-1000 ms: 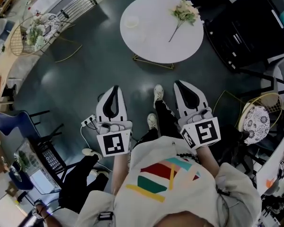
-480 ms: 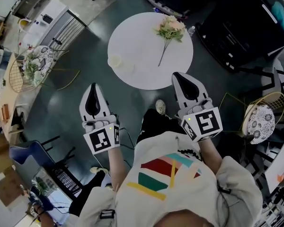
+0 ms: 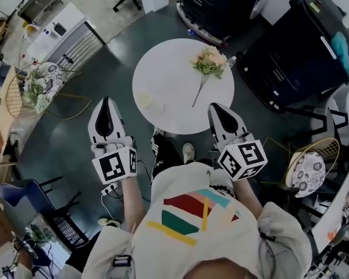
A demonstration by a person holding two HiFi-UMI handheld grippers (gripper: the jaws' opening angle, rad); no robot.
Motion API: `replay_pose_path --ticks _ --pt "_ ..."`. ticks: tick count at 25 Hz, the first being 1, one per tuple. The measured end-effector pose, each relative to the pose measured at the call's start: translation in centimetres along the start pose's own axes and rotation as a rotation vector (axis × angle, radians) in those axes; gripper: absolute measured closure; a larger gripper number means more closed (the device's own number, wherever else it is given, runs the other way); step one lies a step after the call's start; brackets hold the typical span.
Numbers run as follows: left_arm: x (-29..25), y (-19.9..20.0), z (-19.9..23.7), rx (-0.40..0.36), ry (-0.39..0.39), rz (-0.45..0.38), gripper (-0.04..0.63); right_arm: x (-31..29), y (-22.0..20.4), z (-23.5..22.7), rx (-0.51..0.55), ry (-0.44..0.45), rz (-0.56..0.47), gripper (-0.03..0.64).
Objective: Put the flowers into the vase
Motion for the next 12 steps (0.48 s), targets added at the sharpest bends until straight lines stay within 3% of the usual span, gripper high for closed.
replay_pose_path --ticks 3,8,12 --pt "-2.3 0.6 0.1 -0.028 -0.041 -0.038 0.589 -3.1 0.4 0.2 -0.009 -0.022 0.016 0.604" --pt "-7.0 0.8 2.3 -0.015 -0.138 -0.038 0.589 -10.0 3.1 4.0 0.025 0.111 -0.014 0.604" --pt "-11.1 -0.2 4.7 0.031 -0.186 -0.029 0.589 -14.7 5.6 6.7 0.099 0.123 0.004 0.604"
Point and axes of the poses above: the fingertips, and each gripper's own axes: x backward along the fingers, z to its left, y out of its top, the point moved 7 cm from there along x, backward along the fingers, and after that the axes turned 11 degrees about z, right-handed, at the moved point
